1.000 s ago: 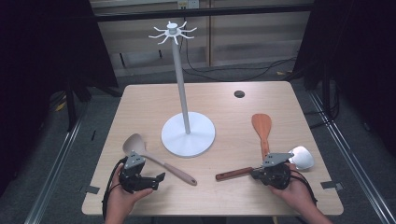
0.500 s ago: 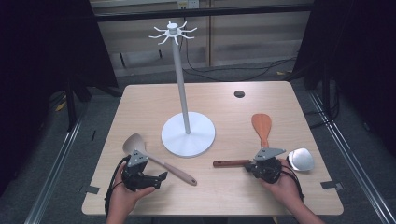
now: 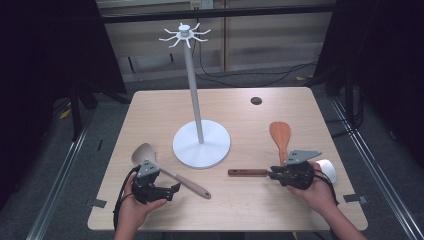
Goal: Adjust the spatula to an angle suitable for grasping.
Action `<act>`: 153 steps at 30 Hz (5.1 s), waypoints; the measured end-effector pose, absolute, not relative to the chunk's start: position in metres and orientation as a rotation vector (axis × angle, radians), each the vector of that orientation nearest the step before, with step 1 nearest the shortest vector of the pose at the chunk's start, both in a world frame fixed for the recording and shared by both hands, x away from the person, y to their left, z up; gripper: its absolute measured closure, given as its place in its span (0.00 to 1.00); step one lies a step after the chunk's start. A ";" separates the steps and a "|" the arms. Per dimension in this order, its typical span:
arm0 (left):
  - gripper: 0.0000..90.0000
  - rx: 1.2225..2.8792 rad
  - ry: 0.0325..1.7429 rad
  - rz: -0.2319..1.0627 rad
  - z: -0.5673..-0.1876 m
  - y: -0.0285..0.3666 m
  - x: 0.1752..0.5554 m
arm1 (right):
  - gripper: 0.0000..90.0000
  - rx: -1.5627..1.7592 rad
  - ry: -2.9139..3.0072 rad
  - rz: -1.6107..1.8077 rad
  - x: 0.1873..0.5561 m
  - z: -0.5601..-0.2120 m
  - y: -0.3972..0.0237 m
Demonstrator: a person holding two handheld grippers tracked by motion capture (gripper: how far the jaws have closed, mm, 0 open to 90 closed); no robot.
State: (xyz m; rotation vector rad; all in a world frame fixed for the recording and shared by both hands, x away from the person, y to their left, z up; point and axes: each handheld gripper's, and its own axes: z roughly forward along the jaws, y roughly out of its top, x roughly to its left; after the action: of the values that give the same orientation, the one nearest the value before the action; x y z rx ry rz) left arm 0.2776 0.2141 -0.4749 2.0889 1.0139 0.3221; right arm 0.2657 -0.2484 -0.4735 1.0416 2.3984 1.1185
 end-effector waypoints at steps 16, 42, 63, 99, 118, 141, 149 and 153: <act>0.08 2.100 1.006 0.318 -0.476 0.213 0.280 | 0.55 1.167 2.407 1.010 0.270 -0.486 -0.300; 0.09 2.097 1.007 0.330 -0.476 0.214 0.282 | 0.77 1.115 2.588 0.831 0.257 -0.487 -0.298; 0.09 2.076 0.999 0.359 -0.473 0.215 0.282 | 0.95 0.887 2.798 0.735 0.256 -0.478 -0.279; 0.26 1.849 0.763 0.139 -0.428 0.125 0.275 | 0.95 0.984 2.229 1.560 0.255 -0.441 -0.243; 0.60 1.653 0.780 0.000 -0.422 0.063 0.285 | 0.95 0.915 2.145 1.607 0.247 -0.440 -0.207; 0.88 1.461 0.810 -0.057 -0.424 0.049 0.281 | 0.95 0.879 2.033 1.638 0.239 -0.437 -0.186; 0.94 1.506 0.774 -0.063 -0.414 0.047 0.280 | 0.94 0.873 2.018 1.657 0.238 -0.439 -0.184; 0.94 1.544 0.729 -0.033 -0.408 0.049 0.282 | 0.89 0.886 2.022 1.719 0.241 -0.441 -0.184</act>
State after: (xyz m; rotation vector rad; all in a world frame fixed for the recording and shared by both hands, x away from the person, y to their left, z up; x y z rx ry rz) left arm 0.2825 0.0489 -0.4077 1.5439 0.7287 -0.0327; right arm 0.2406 -0.1843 -0.4409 0.8860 2.0221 1.7191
